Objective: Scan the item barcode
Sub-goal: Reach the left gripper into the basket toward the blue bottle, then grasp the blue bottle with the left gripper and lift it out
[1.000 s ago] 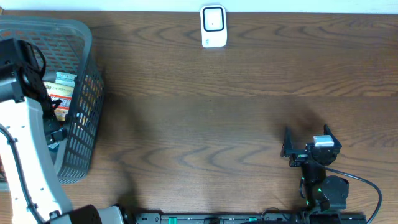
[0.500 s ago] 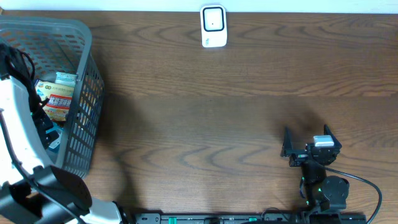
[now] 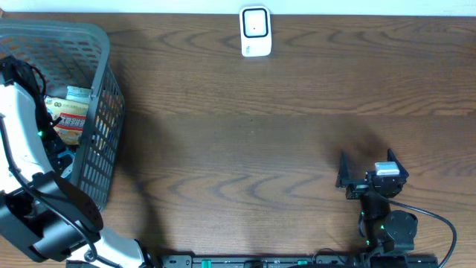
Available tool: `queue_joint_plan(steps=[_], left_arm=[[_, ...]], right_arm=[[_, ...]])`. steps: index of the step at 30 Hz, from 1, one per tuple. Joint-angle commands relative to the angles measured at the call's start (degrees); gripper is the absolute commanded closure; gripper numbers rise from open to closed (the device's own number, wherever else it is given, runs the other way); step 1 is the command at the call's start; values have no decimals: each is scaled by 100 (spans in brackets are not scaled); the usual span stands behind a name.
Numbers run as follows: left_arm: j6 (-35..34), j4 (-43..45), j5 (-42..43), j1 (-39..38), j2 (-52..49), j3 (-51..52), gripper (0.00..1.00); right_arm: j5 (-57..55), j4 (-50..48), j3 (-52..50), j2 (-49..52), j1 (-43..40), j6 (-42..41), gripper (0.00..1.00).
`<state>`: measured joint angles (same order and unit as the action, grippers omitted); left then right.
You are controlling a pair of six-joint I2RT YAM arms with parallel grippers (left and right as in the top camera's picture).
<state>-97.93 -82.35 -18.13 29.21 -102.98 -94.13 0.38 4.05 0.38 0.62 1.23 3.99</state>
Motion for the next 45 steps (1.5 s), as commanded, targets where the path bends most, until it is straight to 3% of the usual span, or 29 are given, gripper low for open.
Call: queue_joint_plan(steps=[1, 14, 16, 17, 18, 25, 30, 32, 39, 45], left_arm=[[-92, 127, -35, 35, -101, 188, 2], [-74, 1025, 109, 35, -114, 876, 0], [-28, 1025, 107, 35, -114, 879, 9], [35, 1027, 94, 35, -111, 879, 23], [72, 1019, 81, 37, -111, 879, 30], [588, 1023, -214, 35, -109, 876, 61], [1012, 1019, -256, 35, -105, 831, 76], [1300, 1010, -254, 35, -105, 710, 80], [2192, 914, -254, 35, 162, 149, 80], [2592, 916, -227, 35, 966, -142, 80]], right_arm=[[13, 24, -7, -28, -17, -11, 1], [13, 24, -7, -28, -17, -11, 1], [13, 24, -7, -28, -17, -13, 1], [13, 24, -7, -28, -17, -13, 1], [11, 24, -7, -28, -17, -13, 1], [11, 24, -7, -28, -17, -11, 1], [13, 24, -7, -28, -17, -11, 1], [11, 24, -7, -28, -17, -11, 1], [13, 24, -7, -28, -17, -13, 1], [11, 24, -7, -28, -17, -11, 1]])
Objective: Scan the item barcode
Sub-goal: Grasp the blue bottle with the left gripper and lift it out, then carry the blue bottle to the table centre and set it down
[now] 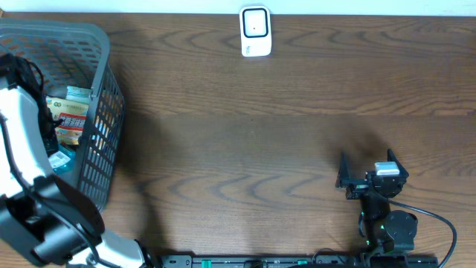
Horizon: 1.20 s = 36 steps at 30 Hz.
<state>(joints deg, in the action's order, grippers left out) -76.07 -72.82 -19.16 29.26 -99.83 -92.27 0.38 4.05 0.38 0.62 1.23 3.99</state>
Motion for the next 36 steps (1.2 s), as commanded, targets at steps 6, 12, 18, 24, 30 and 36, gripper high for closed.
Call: queue_joint_plan(steps=[6, 12, 18, 24, 30, 36], left_arm=[[450, 35, 79, 31, 1888, -448, 80], [452, 278, 1191, 31, 3056, -450, 80], [758, 730, 2660, -227, 3735, -450, 80], [1054, 844, 3519, -874, 3871, -448, 80], [1513, 866, 3696, -1779, 3589, -446, 80], [2293, 861, 3668, -2813, 2876, -446, 80]], right_arm=[[13, 24, -7, -28, -17, -11, 1], [13, 24, -7, -28, -17, -11, 1], [11, 24, -7, -28, -17, -11, 1], [13, 24, -7, -28, -17, -11, 1], [11, 24, -7, -28, -17, -11, 1], [11, 24, -7, -28, -17, -11, 1]])
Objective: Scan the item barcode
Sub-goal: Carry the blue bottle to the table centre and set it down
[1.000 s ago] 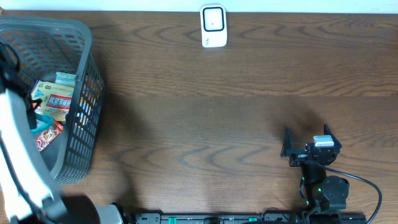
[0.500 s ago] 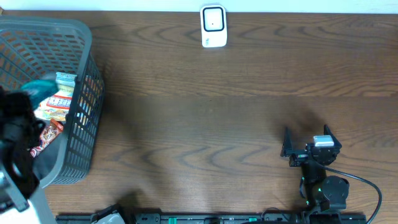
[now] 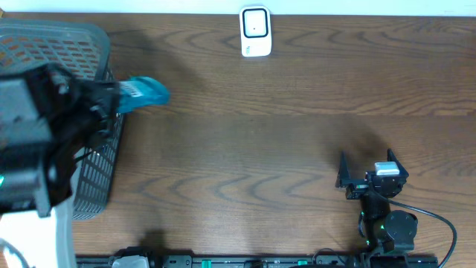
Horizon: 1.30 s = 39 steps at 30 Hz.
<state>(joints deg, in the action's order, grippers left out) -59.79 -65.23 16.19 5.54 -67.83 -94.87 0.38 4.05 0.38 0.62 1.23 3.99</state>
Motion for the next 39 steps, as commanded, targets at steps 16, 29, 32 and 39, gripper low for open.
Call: queue_joint_plan(steps=[16, 29, 32, 39], left_arm=[[828, 479, -1563, -3064, -2940, -186, 80], [238, 903, -2581, -4352, -4050, -186, 78], [-107, 901, -2835, -4527, -4240, -186, 75], [-1471, 857, -2977, -4629, -4725, -186, 76]], right_arm=[[11, 24, -7, -28, -17, -11, 1], [13, 24, -7, -28, -17, -11, 1], [13, 24, -7, -28, -17, -11, 1], [13, 24, -7, -28, -17, -11, 1]])
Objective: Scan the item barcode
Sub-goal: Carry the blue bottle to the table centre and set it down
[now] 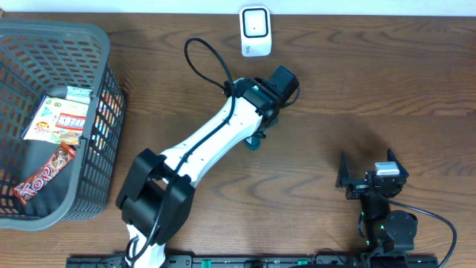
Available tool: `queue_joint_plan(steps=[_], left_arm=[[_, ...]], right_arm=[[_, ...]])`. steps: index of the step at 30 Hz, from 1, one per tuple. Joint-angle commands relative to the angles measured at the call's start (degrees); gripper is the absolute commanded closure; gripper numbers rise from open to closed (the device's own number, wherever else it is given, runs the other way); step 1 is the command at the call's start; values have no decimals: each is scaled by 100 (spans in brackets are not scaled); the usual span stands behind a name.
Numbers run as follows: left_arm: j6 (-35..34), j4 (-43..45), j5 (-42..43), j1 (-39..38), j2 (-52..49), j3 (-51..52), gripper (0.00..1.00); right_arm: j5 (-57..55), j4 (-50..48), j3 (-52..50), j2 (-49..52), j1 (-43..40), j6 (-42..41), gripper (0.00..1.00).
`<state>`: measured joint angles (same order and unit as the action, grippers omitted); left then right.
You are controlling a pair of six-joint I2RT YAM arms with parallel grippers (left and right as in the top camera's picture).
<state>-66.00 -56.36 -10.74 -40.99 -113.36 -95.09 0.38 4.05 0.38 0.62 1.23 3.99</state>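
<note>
A teal packet shows only as a small tip sticking out from under my left arm, near the table's middle. The black head of my left gripper is above it and hides the fingers; the packet seems to hang from them. The white barcode scanner stands at the far edge, a short way beyond the gripper head. At the near right my right gripper rests open and holds nothing.
A grey wire basket fills the left side, holding a white snack bag and a red bar. My left arm crosses the table diagonally from the near left.
My left arm was up over the basket's right rim with the teal packet in its gripper. Now it reaches across to the table's middle, near the scanner, with the packet under it. The right arm stayed put.
My left arm first reached down into the basket among the snacks and was still there a moment later. Then it was raised at the basket's rim, shut on a teal packet with a barcode label. Now the packet is out near the scanner.
</note>
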Motion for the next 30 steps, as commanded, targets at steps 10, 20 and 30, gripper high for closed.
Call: queue_joint_plan(steps=[10, 20, 30], left_arm=[[-1187, -31, -238, 15, -133, -168, 29], [-789, -35, -238, 15, 409, -251, 14], [881, -428, -299, 66, 1862, -610, 0]], right_arm=[[13, 24, -7, -28, -17, -11, 1], [11, 24, -7, -28, -17, -11, 1], [13, 24, -7, -28, -17, -11, 1]])
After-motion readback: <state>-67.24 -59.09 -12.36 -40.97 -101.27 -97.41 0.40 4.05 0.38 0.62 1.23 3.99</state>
